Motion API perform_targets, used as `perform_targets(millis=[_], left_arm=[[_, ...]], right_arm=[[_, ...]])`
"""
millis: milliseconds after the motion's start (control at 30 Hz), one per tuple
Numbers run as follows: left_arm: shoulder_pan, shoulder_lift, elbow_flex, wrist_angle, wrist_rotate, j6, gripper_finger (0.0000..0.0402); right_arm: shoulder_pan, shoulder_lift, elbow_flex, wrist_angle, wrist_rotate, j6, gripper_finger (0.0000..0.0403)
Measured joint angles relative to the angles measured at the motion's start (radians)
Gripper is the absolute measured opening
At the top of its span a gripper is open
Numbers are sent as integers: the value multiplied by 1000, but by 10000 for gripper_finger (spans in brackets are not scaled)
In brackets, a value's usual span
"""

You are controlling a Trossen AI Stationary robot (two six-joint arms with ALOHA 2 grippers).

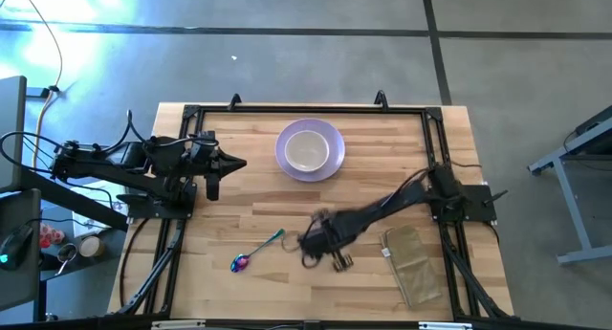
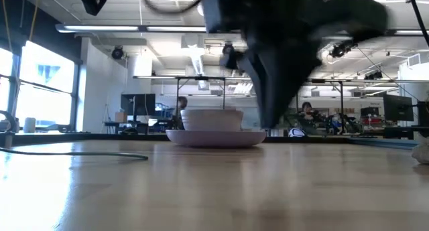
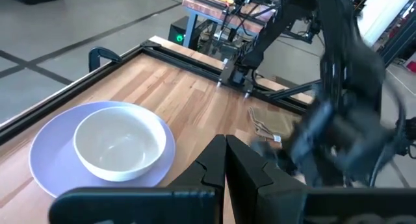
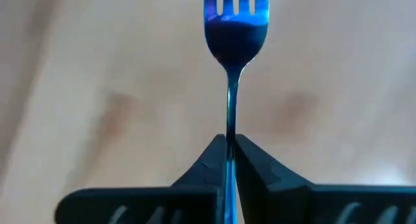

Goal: Set table place
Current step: Put the violet fork to the left of the plate on the table

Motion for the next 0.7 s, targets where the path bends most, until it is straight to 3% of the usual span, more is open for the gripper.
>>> perform_targets(millis=[233, 367, 533, 700], left_arm=[[0, 0, 0, 17, -46, -96, 1], [0, 25, 0, 107, -105, -146, 1], [0, 116, 0, 403, -43, -97, 0], [1, 254, 0, 766, 164, -68, 0]], right_arm=[[-101, -312, 0, -7, 243, 128, 1], [-175, -515, 1, 129, 267, 165, 1], [-250, -700, 2, 417, 67, 134, 1], [-292, -769, 2, 602, -203, 134, 0]])
